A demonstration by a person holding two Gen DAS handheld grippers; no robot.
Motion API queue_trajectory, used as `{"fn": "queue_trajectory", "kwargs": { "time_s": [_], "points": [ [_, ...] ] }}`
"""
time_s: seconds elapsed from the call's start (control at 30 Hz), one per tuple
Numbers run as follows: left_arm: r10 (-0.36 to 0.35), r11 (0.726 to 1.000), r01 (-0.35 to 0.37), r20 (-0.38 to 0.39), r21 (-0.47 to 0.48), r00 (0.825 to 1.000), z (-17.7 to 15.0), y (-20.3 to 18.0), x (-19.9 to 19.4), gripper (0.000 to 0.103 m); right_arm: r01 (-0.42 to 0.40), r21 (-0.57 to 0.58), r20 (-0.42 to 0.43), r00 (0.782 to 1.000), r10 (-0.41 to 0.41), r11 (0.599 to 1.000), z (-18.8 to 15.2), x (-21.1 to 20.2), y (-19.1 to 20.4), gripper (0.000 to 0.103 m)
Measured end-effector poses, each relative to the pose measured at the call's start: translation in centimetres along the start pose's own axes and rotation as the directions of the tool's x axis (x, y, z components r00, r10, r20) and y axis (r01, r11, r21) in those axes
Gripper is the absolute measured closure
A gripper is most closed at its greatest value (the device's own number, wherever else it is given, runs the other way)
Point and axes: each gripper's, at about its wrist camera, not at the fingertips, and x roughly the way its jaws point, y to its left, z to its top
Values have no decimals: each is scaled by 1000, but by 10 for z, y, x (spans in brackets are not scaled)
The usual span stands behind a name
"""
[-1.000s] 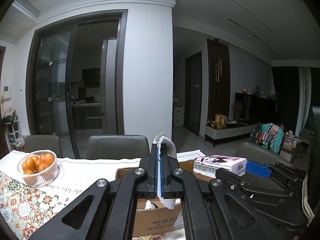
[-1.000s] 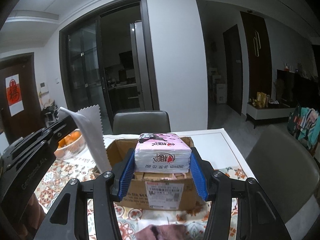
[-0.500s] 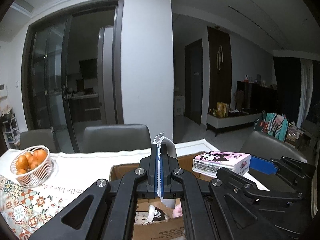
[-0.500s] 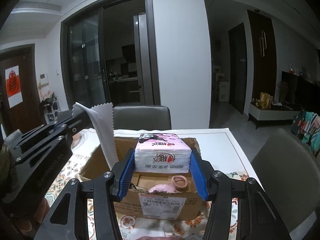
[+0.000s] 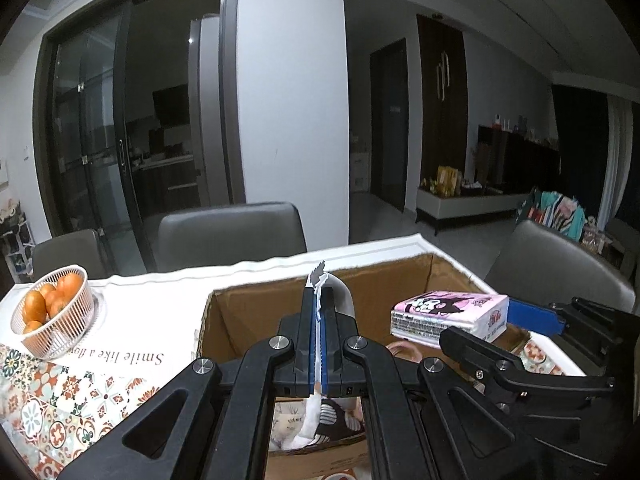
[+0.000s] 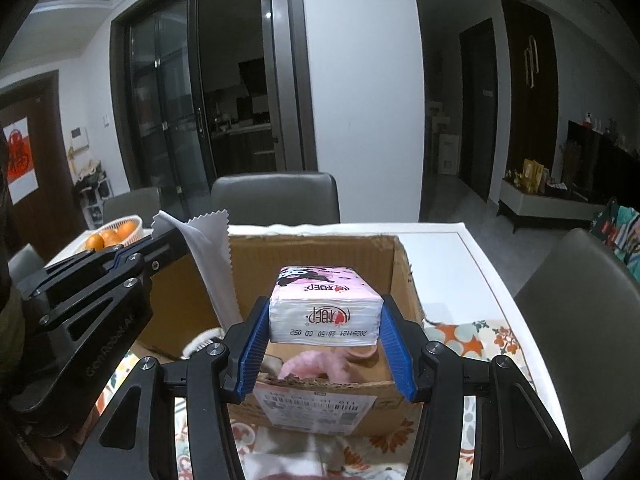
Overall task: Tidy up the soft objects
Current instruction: 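Open both tools to drop the cloth and tissue pack into the box, then move both tools back to the pink towel on the table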
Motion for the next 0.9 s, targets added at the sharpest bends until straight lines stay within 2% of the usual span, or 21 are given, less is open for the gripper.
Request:
{"fn": "queue_trajectory", "kwargs": {
  "time_s": [0.17, 0.2, 0.27, 0.37, 0.47, 0.53, 0.9],
  "points": [
    [10, 1000, -10, -47, 13, 999, -5, 1, 10, 97, 3, -9, -32, 999, -3, 1000, -1, 10, 0, 48],
    [12, 1000, -12, -55, 12, 998, -5, 1, 11, 93, -1, -8, -40, 999, 1, 1000, -1, 13, 0, 48],
    [14, 1000, -13, -61, 9, 998, -6, 1, 11, 75, -14, -5, -60, 998, 13, 1000, -1, 15, 0, 48],
    [27, 999, -26, -55, 20, 998, -6, 0, 7, 60, -11, 2, -75, 997, 11, 1000, -2, 18, 1, 47],
    [51, 998, -49, -49, 35, 998, -5, -1, 3, 53, 13, -8, -61, 998, -13, 1000, -2, 14, 2, 44],
    [59, 998, -57, -47, 38, 997, -5, -1, 0, 50, 26, -6, -52, 998, -27, 1000, -1, 10, 1, 41],
    [96, 995, -95, -15, 25, 995, -5, -4, -39, 45, 34, 6, -22, 999, -34, 999, 0, -21, -3, 41]
  ]
}}
